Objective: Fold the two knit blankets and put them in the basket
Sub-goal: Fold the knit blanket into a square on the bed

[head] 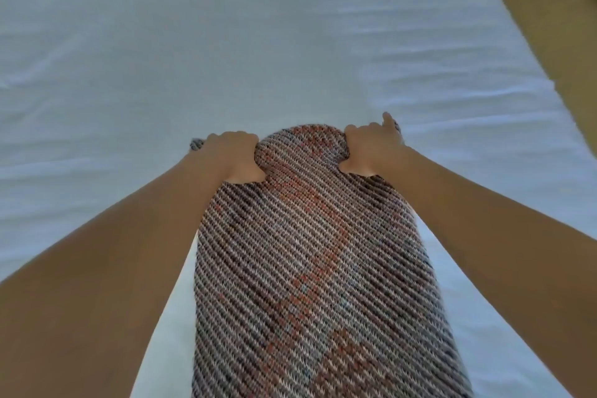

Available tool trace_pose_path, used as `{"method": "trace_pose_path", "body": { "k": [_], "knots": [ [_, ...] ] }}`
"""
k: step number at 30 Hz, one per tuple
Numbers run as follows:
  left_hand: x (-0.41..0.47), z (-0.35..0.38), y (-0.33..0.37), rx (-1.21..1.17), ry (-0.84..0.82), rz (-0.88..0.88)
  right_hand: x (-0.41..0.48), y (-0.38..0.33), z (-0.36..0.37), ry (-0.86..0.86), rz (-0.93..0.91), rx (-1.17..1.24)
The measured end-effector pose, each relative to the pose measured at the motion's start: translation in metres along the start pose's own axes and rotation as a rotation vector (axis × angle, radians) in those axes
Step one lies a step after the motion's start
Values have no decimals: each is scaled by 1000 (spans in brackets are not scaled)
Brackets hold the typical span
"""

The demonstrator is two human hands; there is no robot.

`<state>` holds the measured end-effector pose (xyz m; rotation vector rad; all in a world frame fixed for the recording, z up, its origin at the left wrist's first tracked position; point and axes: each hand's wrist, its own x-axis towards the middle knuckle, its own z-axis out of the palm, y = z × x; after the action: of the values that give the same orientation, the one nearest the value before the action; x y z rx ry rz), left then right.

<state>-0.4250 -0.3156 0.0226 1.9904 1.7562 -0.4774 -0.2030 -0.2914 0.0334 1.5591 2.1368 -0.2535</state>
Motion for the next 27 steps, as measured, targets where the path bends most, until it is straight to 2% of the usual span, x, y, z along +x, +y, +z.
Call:
{"method": "trace_pose_path", "body": {
  "k": [3,7,10,14,17,20,23,25,27],
  "knots": [
    [-24,-12,6,-25,-7,-4,-40,4,-4,52,-30,-1],
    [-82,-32,18,87,-3,38,-95,20,1,-51,-16,243],
    [-134,-20,32,142,-30,96,-143,23,14,39,-61,291],
    [-219,31,57,91,80,71,-222,13,38,147,-145,283],
    [-278,84,75,61,60,2,-274,-4,69,16,-194,243],
    [-315,139,93,10,149,7,-305,-21,113,-150,-210,183],
    [-332,195,101,-51,51,-35,-319,-21,156,-221,-186,161],
    [-338,215,105,-99,14,-54,-327,-20,173,-126,-208,207],
    [-340,222,107,-168,92,-67,-333,-19,184,22,-210,245]
  ]
}}
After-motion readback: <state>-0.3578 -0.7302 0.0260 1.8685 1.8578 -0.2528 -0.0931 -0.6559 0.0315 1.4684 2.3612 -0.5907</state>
